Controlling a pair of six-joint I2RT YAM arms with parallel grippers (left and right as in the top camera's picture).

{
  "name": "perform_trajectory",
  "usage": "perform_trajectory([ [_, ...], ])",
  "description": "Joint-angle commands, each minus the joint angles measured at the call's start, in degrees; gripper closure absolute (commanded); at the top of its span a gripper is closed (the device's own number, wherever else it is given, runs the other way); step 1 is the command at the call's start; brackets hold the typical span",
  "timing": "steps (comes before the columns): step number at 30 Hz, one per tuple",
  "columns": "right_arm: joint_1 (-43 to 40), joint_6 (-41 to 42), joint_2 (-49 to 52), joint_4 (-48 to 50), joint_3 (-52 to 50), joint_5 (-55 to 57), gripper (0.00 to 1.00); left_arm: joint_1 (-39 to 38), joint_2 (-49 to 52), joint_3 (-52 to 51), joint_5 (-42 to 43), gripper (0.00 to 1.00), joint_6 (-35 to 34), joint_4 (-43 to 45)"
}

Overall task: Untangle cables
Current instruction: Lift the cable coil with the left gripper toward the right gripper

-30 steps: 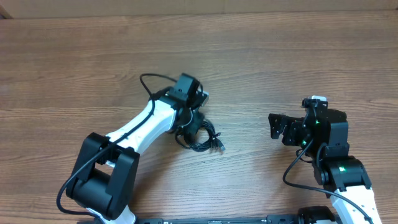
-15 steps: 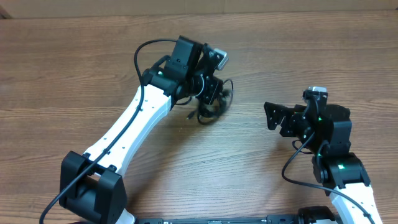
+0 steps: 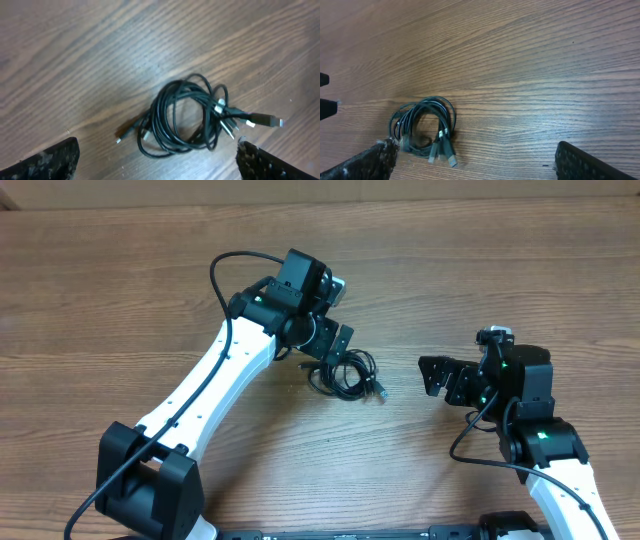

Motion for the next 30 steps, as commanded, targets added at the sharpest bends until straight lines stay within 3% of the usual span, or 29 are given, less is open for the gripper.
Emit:
perform_trajectory([
  [1, 0.26, 0.24, -0.15, 0.17, 1.73, -0.50, 0.02, -0.28, 0.26, -0.61, -1.36, 0.00, -2.03, 1.51],
  [6, 0.26, 0.24, -0.15, 0.07, 1.73, -0.48, 0.02, -0.42, 4.11, -0.70, -0.70, 0.01, -3.87, 2.58],
  [8, 0.26, 0.24, -0.15, 0.02, 1.73, -0.48, 0.02, -0.50, 7.21, -0.70, -0.13, 0.10, -3.82, 2.78],
  [12, 0.26, 0.24, -0.15, 0.02, 1.73, -0.46, 0.02, -0.55, 11.52, -0.70, 3.32, 0.39, -3.80, 2.71],
  [14, 0.26, 0.24, -0.15, 0.04, 1.73, -0.48, 0.02, -0.55, 13.16, -0.70, 5.27, 0.47, -3.80, 2.71],
  [23, 0.26, 0.24, -0.15, 0.02, 1.73, -0.48, 0.02, -1.27, 17.16, -0.74, 10.58, 0.43, -3.17, 2.23],
  [30, 0.26, 0.24, -0.15, 0.02, 1.73, -0.48, 0.02, -1.51, 18.01, -0.92, 5.27, 0.56, -3.17, 1.84],
])
